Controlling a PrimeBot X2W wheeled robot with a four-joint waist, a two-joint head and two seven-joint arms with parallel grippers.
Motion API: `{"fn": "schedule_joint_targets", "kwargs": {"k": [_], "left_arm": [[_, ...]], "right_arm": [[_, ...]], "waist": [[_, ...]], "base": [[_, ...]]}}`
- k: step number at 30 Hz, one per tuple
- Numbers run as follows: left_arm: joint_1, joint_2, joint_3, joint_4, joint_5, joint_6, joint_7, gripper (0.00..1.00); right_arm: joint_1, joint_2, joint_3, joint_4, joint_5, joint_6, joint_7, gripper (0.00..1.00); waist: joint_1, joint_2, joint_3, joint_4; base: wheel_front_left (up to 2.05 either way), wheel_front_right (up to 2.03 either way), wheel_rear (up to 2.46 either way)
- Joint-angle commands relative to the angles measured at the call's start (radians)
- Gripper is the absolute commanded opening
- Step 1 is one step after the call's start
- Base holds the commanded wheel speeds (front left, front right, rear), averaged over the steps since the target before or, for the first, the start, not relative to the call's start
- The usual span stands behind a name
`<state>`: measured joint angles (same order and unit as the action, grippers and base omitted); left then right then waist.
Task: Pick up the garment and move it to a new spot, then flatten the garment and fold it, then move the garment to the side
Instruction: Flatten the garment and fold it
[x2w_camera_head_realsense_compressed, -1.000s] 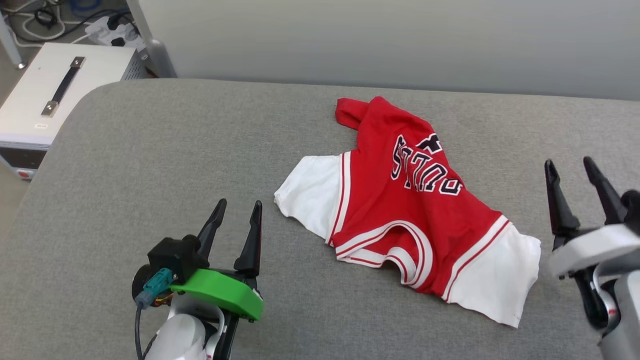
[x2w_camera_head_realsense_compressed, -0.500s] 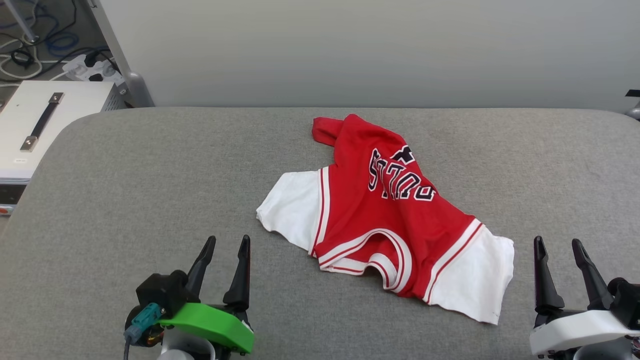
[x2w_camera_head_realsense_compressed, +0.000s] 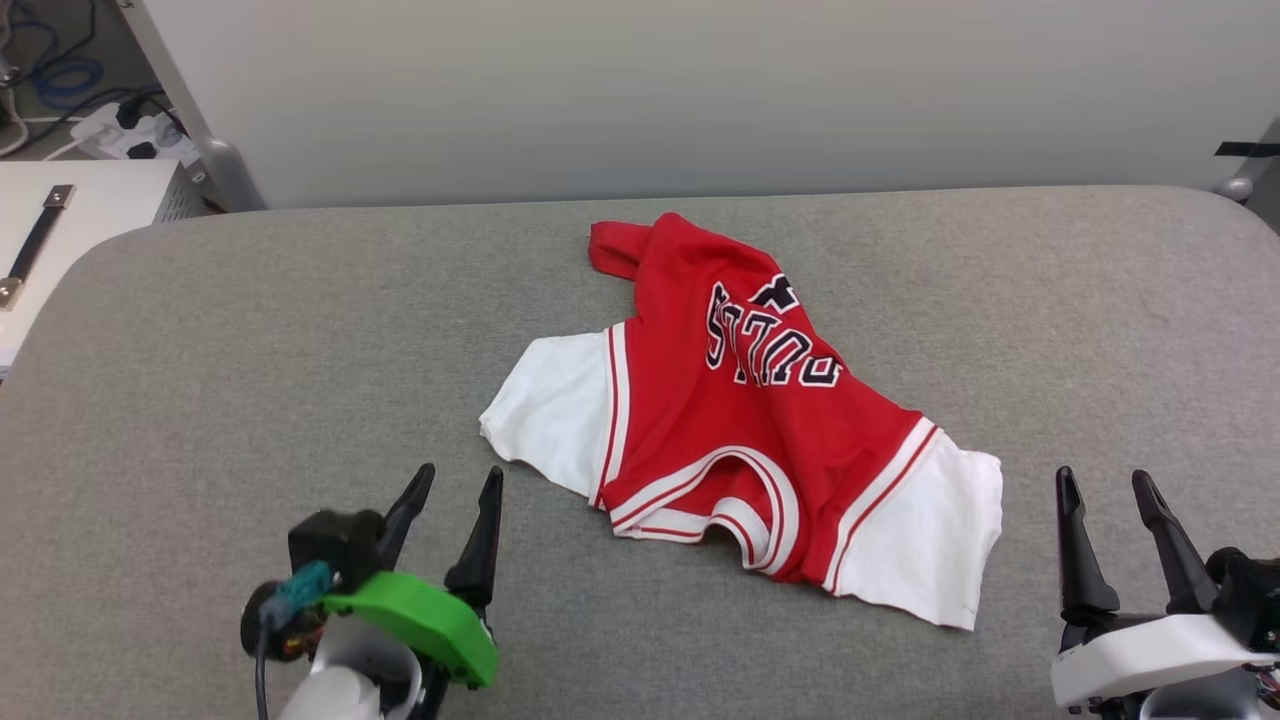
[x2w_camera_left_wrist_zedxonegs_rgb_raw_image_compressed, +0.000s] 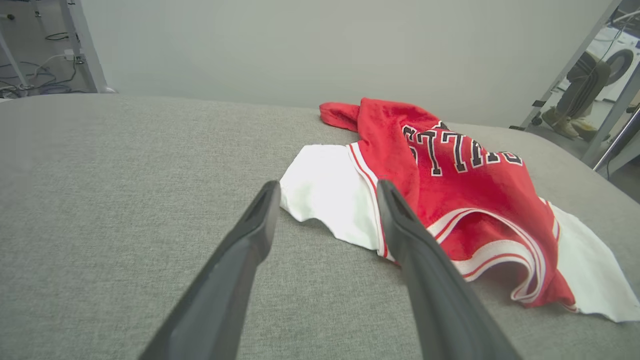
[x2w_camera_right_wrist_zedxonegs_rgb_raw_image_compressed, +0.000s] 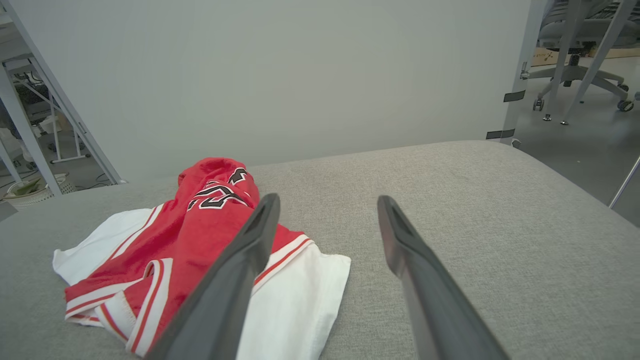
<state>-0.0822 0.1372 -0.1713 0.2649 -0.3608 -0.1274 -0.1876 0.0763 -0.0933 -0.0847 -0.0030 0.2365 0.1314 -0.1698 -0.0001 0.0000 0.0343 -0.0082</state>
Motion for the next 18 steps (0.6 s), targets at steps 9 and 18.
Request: {"fn": "schedule_joint_targets", "kwargs": {"k": [9, 18], "left_arm": [[-0.250, 0.105, -0.076, 0.003, -0.095, -0.002, 0.602, 1.00], [-0.450, 0.235, -0.121, 0.013, -0.175, 0.033, 1.059, 1.00]], "right_arm": [[-0.017, -0.006, 0.014, -0.067, -0.027, -0.001, 0.022, 1.00], [-0.055, 0.011, 0.049, -0.045, -0.034, -0.001, 0.005, 1.00]], "waist": [[0.0001, 0.0000, 0.087, -0.073], [0.0001, 0.0000, 0.166, -0.141]], "base": [[0.00, 0.00, 0.00], [0.00, 0.00, 0.00]]}}
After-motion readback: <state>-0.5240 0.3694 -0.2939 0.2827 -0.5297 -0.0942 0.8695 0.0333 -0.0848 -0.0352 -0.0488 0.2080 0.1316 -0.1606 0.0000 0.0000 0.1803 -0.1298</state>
